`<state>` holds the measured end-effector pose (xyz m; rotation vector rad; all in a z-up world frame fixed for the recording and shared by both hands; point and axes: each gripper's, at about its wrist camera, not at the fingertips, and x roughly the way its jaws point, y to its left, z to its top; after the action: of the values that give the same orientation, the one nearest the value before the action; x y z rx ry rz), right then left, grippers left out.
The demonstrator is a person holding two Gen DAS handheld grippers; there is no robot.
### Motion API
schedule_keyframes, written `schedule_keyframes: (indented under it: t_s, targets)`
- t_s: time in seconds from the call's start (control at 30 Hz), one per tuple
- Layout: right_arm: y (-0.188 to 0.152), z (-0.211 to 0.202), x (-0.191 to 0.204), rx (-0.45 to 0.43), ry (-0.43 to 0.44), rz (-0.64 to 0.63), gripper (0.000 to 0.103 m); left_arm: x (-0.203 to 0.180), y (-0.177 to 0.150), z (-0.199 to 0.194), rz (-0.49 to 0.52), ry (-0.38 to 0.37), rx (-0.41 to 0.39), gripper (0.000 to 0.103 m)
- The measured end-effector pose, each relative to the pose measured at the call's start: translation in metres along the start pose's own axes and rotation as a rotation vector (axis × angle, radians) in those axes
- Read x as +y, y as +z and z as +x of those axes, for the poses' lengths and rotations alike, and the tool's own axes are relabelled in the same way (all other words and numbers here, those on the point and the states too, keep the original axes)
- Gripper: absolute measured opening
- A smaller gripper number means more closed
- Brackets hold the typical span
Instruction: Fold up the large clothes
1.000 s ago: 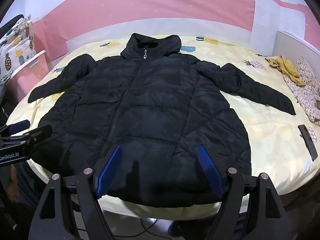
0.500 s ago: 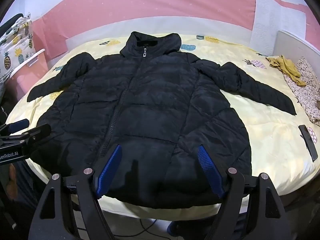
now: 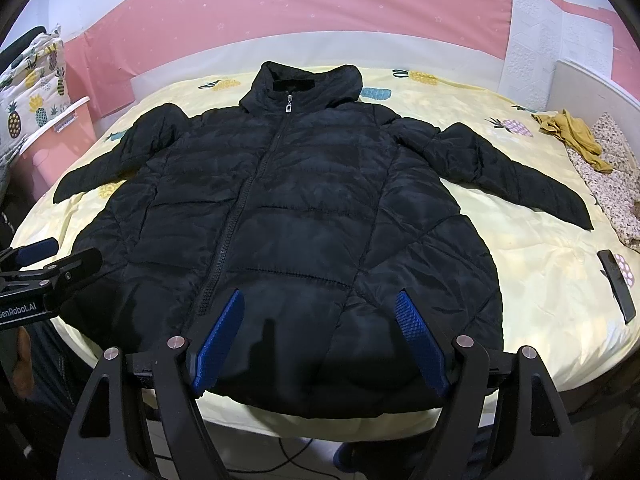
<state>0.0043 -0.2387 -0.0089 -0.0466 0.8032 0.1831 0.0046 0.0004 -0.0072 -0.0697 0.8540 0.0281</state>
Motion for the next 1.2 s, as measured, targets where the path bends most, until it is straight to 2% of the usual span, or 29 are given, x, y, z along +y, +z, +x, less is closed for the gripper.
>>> schedule_keyframes:
  t_s: [1.2]
  targets:
    - [-0.003,0.001,0.003,0.012,-0.011,-0.012,0.078,-0.002,-0.005,0.002,-0.002,-0.009,0.009,0.103]
